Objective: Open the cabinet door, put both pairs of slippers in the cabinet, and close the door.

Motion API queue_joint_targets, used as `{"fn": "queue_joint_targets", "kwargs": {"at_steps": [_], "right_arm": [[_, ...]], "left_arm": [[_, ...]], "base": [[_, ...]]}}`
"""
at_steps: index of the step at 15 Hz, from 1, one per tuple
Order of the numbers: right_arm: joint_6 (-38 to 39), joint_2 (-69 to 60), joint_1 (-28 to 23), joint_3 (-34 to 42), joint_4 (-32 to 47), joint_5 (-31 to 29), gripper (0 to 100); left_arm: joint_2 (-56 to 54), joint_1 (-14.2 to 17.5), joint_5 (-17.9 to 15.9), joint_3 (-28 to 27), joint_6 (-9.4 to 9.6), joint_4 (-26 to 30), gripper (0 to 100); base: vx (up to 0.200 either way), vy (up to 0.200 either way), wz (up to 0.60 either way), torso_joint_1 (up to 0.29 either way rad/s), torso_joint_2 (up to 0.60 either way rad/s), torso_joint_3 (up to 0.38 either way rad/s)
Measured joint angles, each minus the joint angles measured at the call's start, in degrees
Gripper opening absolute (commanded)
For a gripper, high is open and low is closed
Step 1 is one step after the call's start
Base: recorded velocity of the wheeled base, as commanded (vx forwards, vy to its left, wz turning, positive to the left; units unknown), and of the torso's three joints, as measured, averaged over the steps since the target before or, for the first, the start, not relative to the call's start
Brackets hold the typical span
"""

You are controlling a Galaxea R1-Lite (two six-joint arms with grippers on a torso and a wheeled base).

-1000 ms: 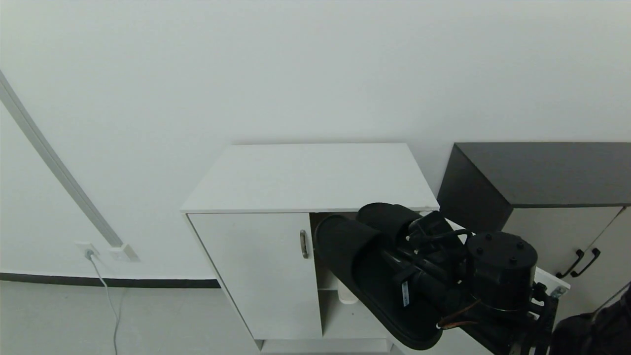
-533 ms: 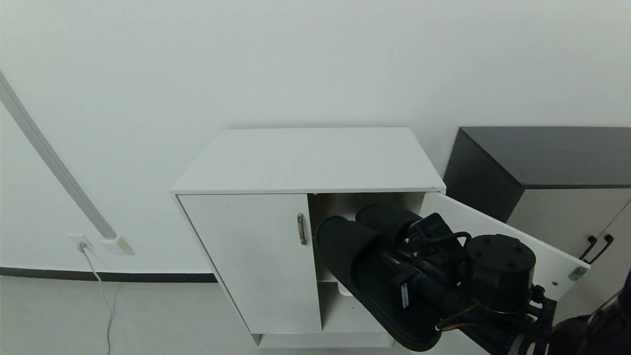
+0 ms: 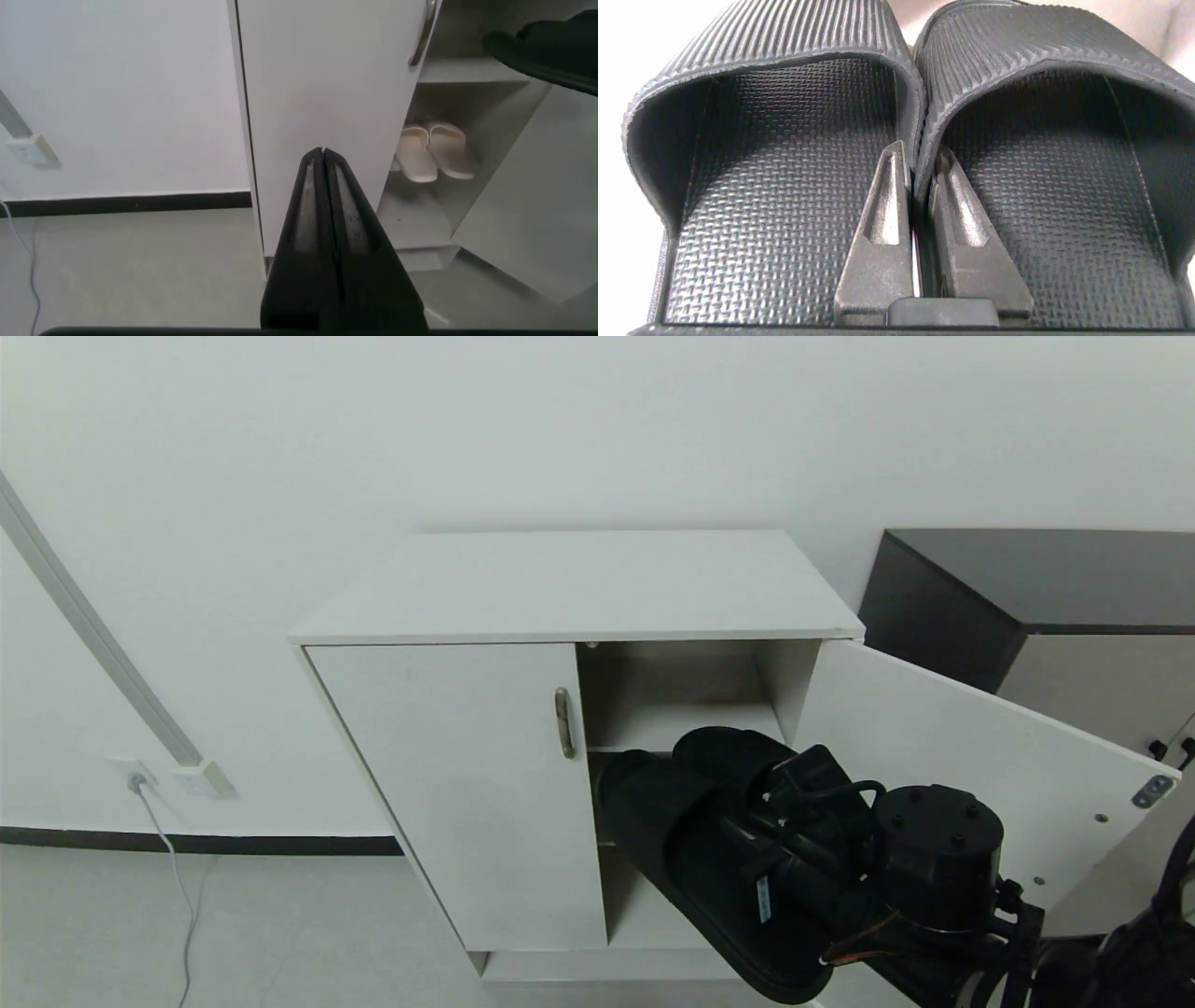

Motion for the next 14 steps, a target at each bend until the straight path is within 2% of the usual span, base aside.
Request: {"fn": "queue_joint_targets", "kwargs": {"at_steps": [7,14], "right_arm": [[0.00,0.59,0.00,0.00,-0.79,0.00,0],[0.02,0.66,0.00,0.06,-0.82,0.00,0]], "left_arm": [[0.00,-0.05,0.02,0.00,0.00,0.00,0],[0.00,0.00,0.00,0.00,0.00,0.00,0]], "base": [[0.000,0.000,0.00,-0.154,0.49,0.321],[0.000,0.000,0.00,-0.080,0.45,0.357]]}}
